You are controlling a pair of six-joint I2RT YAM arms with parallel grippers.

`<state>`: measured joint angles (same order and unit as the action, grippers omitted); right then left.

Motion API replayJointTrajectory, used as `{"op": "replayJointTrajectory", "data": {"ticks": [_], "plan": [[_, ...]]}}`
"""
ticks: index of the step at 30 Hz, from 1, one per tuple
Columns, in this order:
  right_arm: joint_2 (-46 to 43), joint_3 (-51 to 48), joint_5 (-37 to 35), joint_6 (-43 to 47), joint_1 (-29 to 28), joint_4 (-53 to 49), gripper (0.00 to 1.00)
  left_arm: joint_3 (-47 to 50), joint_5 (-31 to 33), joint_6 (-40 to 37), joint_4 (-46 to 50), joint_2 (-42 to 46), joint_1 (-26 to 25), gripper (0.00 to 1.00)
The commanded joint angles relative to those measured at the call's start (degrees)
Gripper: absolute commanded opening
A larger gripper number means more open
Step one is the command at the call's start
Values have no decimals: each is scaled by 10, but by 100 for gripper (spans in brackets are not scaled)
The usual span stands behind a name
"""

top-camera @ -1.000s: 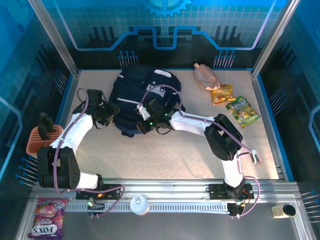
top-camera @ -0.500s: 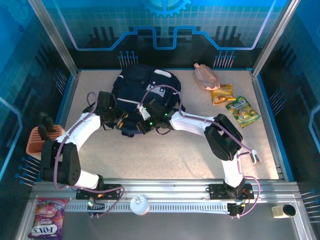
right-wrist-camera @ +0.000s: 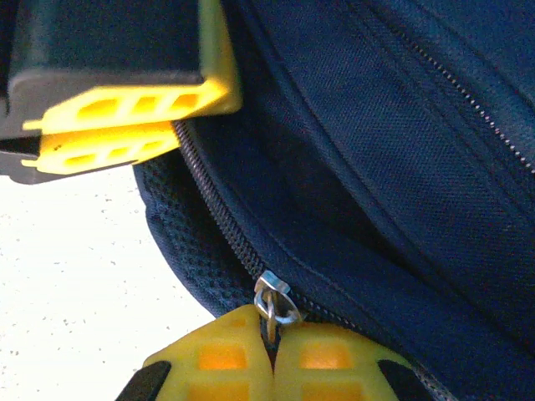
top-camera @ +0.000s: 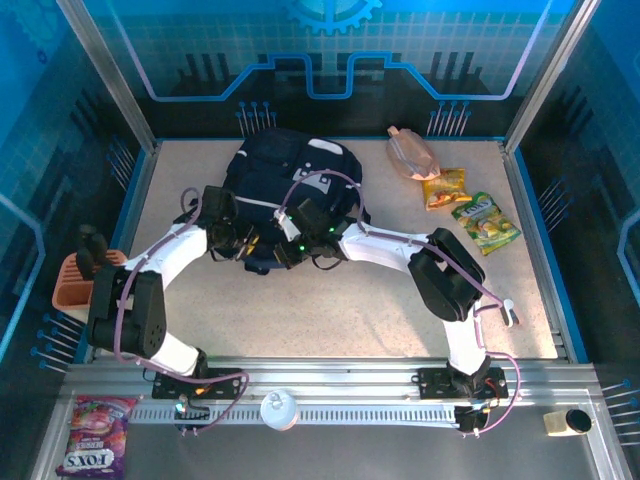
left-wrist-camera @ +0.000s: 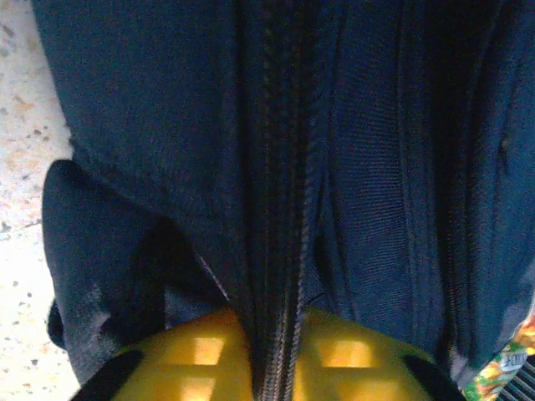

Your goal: Pack the student bag

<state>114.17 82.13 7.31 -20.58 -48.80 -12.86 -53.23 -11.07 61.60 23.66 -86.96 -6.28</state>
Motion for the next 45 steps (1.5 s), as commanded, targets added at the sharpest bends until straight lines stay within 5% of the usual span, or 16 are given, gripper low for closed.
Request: {"op": "replayJointTrajectory", "data": {"ticks": [1,3,15,35,45], "plan": [[-39,-3,-45,-4,-10,-22,0,-11,-13,-7,-17,0,-4,9],[-59,-15,-77,-16,-10,-45,0,-17,-9,-15,-13,6,-3,1],[-154,-115,-210,-132,18,-93,0,-48,14,-40,9,23,4,0],[-151,-129,-223,-56,126,-97,0,-50,3,-87,52,48,23,0],[-76,-93,-43,71,228,-19,7,-51,-37,-152,97,55,28,0]]}}
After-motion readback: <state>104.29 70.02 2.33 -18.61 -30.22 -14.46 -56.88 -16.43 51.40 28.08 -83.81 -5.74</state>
